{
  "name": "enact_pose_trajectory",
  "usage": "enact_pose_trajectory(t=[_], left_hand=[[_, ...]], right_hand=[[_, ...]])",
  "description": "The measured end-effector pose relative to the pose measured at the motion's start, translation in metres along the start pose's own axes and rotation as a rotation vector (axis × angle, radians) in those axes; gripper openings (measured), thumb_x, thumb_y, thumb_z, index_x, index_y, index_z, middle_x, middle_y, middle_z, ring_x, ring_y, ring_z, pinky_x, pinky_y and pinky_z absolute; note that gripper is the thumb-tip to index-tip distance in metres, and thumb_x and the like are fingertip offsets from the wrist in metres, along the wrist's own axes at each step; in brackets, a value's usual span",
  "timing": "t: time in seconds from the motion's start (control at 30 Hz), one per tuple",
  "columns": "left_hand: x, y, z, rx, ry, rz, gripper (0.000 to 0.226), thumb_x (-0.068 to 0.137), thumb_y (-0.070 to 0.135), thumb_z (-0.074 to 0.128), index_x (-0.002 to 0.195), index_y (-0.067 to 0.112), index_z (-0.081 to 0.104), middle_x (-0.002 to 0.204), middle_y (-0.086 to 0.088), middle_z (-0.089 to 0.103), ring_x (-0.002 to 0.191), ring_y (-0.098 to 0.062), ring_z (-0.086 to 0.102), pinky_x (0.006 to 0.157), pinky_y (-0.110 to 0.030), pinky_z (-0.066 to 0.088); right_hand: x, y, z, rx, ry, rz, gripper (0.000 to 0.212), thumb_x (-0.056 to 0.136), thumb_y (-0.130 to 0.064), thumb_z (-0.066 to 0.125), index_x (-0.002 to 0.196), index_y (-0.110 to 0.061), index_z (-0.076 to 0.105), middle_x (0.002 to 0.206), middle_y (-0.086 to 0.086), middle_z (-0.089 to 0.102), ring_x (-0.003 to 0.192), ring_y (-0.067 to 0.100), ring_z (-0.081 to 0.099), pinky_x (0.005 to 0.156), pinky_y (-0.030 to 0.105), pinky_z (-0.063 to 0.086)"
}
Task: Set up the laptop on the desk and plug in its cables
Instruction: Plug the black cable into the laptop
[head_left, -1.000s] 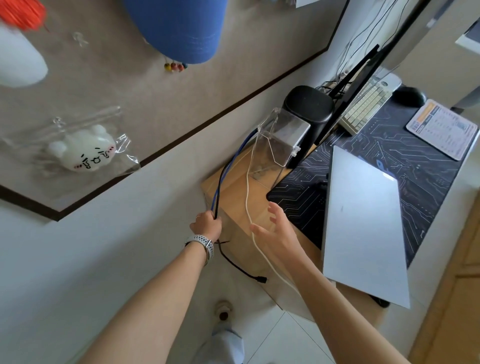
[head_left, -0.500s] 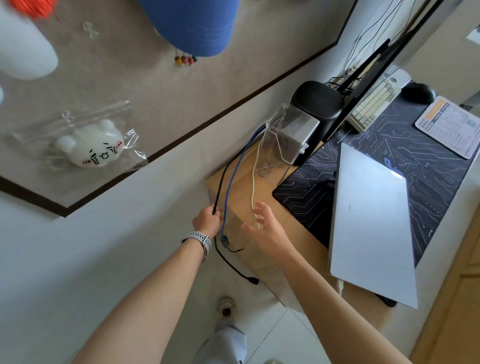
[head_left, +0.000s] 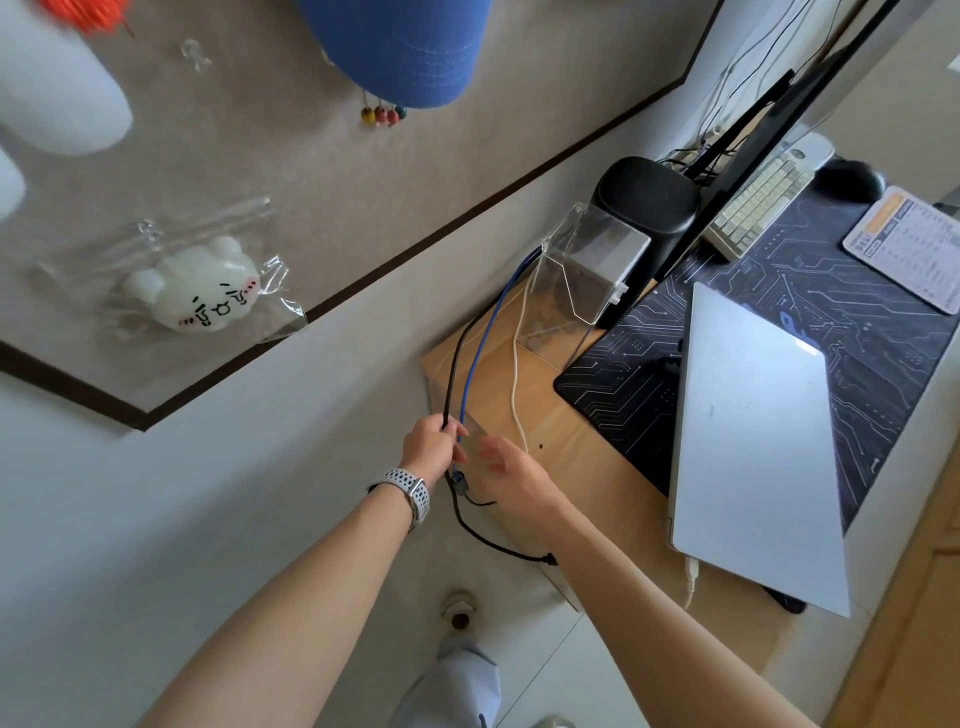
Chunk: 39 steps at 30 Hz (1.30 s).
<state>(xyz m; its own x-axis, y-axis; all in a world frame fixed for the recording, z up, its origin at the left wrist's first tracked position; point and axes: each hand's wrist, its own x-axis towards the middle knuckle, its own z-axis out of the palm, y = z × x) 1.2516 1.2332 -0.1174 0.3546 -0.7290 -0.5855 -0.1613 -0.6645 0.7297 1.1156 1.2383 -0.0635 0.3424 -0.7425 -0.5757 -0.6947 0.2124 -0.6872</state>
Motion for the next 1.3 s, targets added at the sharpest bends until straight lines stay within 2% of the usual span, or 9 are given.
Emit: enact_pose_trajectory(t=[0.27,0.5,0.63,0.7,0.77,0.83,0.97,1.1,1.3], left_hand=[[-0.017,0.014,-0.005,-0.248,-0.034,-0.013,0.037,0.103,0.015,0.037,0.076,0.007,0.060,0.043,0.008,0.035,0.040,-0.010,0.031,0.048,-0.026,0.033],[-0.042,0.051,-0.013,-0.409,-0.091,0.048,0.036,0.103,0.005,0.031,0.075,0.006,0.054,0.058,-0.001,0.028,0.031,-0.004,0.023,0.045,-0.026,0.032],[-0.058,0.077,-0.017,-0.468,-0.103,0.116,0.034,0.102,0.001,0.030,0.076,0.007,0.050,0.074,-0.007,0.048,0.030,-0.003,0.024,0.049,-0.028,0.034],[-0.066,0.089,-0.020,-0.499,-0.109,0.113,0.034,0.104,0.005,0.030,0.078,0.005,0.052,0.059,-0.002,0.050,0.028,-0.003,0.022,0.050,-0.028,0.034],[-0.072,0.098,-0.023,-0.531,-0.136,0.076,0.035,0.105,0.011,0.031,0.083,0.003,0.056,0.039,0.007,0.035,0.028,-0.004,0.020,0.049,-0.026,0.032],[-0.077,0.104,-0.025,-0.618,-0.160,0.022,0.037,0.106,0.014,0.031,0.085,0.001,0.058,0.038,0.008,0.026,0.029,-0.005,0.019,0.046,-0.022,0.027],[-0.085,0.115,-0.026,-0.777,-0.168,-0.033,0.039,0.106,0.015,0.029,0.084,-0.001,0.058,0.038,0.007,0.024,0.029,-0.005,0.018,0.035,-0.016,0.024],[-0.091,0.121,-0.026,-0.893,-0.172,-0.075,0.037,0.105,0.015,0.032,0.085,-0.002,0.058,0.039,0.006,0.025,0.028,-0.005,0.020,0.033,-0.015,0.024],[-0.105,0.132,-0.022,-1.058,-0.170,-0.099,0.025,0.102,0.007,0.039,0.088,-0.003,0.056,0.050,0.001,0.034,0.038,-0.007,0.034,0.042,-0.019,0.049]], right_hand=[[-0.008,0.000,0.010,-0.124,-0.102,-0.028,0.046,0.085,-0.005,0.056,0.131,-0.010,0.055,0.126,0.009,0.063,0.119,0.025,0.057,0.101,0.036,0.044],[-0.030,0.008,0.001,-0.178,-0.261,-0.028,0.033,0.088,-0.015,0.059,0.120,-0.016,0.066,0.120,0.005,0.067,0.112,0.020,0.059,0.100,0.031,0.045],[-0.049,0.013,-0.009,-0.082,-0.287,-0.060,0.023,0.087,-0.009,0.059,0.107,-0.006,0.071,0.103,0.013,0.073,0.088,0.012,0.064,0.078,0.013,0.050],[-0.055,0.013,-0.013,-0.048,-0.225,-0.074,0.024,0.088,-0.007,0.056,0.107,-0.004,0.070,0.094,0.008,0.071,0.082,0.011,0.062,0.066,0.006,0.048],[-0.058,0.014,-0.018,-0.090,-0.085,-0.097,0.024,0.088,-0.012,0.058,0.108,-0.010,0.069,0.097,-0.001,0.068,0.087,0.009,0.060,0.073,0.013,0.048],[-0.059,0.018,-0.024,-0.105,0.008,-0.123,0.026,0.088,-0.016,0.060,0.113,-0.012,0.066,0.109,0.001,0.068,0.099,0.014,0.061,0.086,0.024,0.048],[-0.069,0.025,-0.024,-0.191,-0.073,-0.114,0.036,0.091,-0.023,0.060,0.126,-0.013,0.060,0.123,0.007,0.064,0.114,0.023,0.058,0.097,0.026,0.043],[-0.086,0.032,-0.020,-0.220,-0.245,-0.114,0.025,0.091,-0.033,0.057,0.105,-0.017,0.071,0.095,-0.004,0.064,0.089,0.012,0.057,0.083,0.026,0.044],[-0.109,0.028,-0.029,-0.184,-0.194,-0.184,0.029,0.093,-0.017,0.053,0.067,-0.022,0.064,0.080,-0.002,0.068,0.063,-0.004,0.056,0.066,0.011,0.042]])
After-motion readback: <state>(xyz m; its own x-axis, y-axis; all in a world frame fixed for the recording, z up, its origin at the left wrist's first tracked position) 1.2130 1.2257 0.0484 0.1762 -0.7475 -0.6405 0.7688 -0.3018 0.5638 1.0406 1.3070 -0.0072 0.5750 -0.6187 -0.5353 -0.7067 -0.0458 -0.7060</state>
